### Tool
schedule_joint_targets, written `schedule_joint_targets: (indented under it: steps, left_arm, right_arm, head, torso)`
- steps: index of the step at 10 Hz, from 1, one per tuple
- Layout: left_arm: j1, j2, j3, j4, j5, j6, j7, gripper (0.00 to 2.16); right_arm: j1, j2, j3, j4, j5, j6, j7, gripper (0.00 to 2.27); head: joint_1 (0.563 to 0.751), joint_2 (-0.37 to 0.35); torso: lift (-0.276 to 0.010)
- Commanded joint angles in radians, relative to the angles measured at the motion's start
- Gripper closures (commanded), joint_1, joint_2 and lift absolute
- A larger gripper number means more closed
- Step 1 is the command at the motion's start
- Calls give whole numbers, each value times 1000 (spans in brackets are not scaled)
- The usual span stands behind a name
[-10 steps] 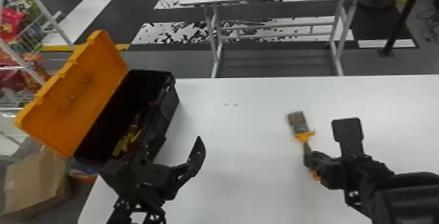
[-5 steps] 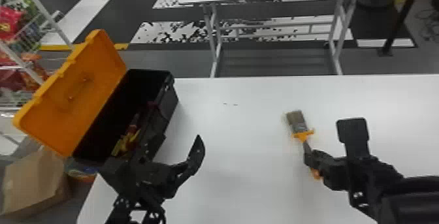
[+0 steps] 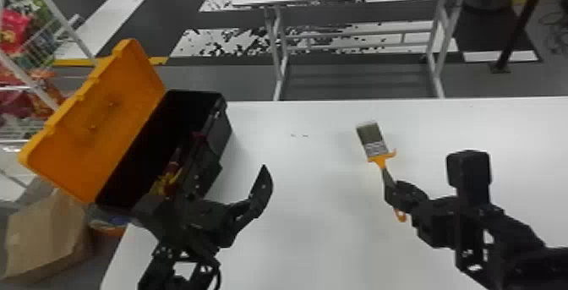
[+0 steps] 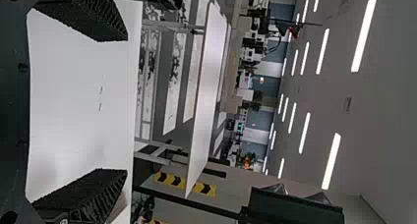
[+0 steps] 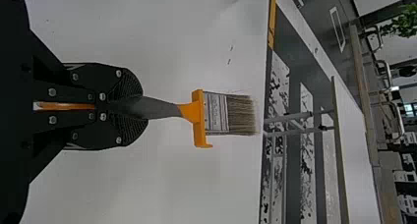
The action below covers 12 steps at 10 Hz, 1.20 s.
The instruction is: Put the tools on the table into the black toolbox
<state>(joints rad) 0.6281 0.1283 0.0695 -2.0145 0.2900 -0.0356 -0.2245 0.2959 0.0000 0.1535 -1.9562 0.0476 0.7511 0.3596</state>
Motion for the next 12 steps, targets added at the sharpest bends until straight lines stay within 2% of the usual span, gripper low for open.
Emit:
schedule_joint_targets:
  steps: [1, 2, 4, 5, 8, 9, 11, 12]
  left_arm:
    - [-24, -1, -11, -9, 26, 59, -12, 22]
    - [-41, -4, -7, -18, 74, 136, -33, 22]
    - [-68, -7, -5, -35, 138, 240, -59, 22]
    - [-88, -7, 4, -44, 202, 320, -82, 22]
    - [-156, -7, 16, -43, 331, 446, -101, 22]
    - [-183, -6, 21, -26, 388, 523, -110, 22]
    - [-209, -7, 15, -4, 416, 556, -111, 22]
    - [-226, -7, 13, 16, 463, 575, -121, 22]
  right_arm:
    - [45, 1, -5, -44, 1, -43, 32, 2246]
    - [75, 1, -6, -70, 0, -89, 67, 2246]
    - [124, 1, -15, -101, 0, -144, 128, 2246]
    - [146, 1, -15, -110, -5, -169, 140, 2246]
    - [204, 1, -17, -156, -34, -206, 196, 2246]
    - [216, 1, -14, -171, -35, -215, 208, 2246]
    - [227, 1, -5, -198, -52, -212, 228, 2246]
    - [230, 1, 3, -202, -52, -209, 232, 2246]
  head:
    - [695, 215]
    - [695, 213]
    - [695, 206]
    - [695, 203]
    - [695, 186]
    - [695, 182]
    - [695, 173]
    - [695, 172]
  torso:
    - [-75]
    - [-75]
    - [-75]
    - [-75]
    - [-75]
    - [-75]
    - [-75]
    - [-75]
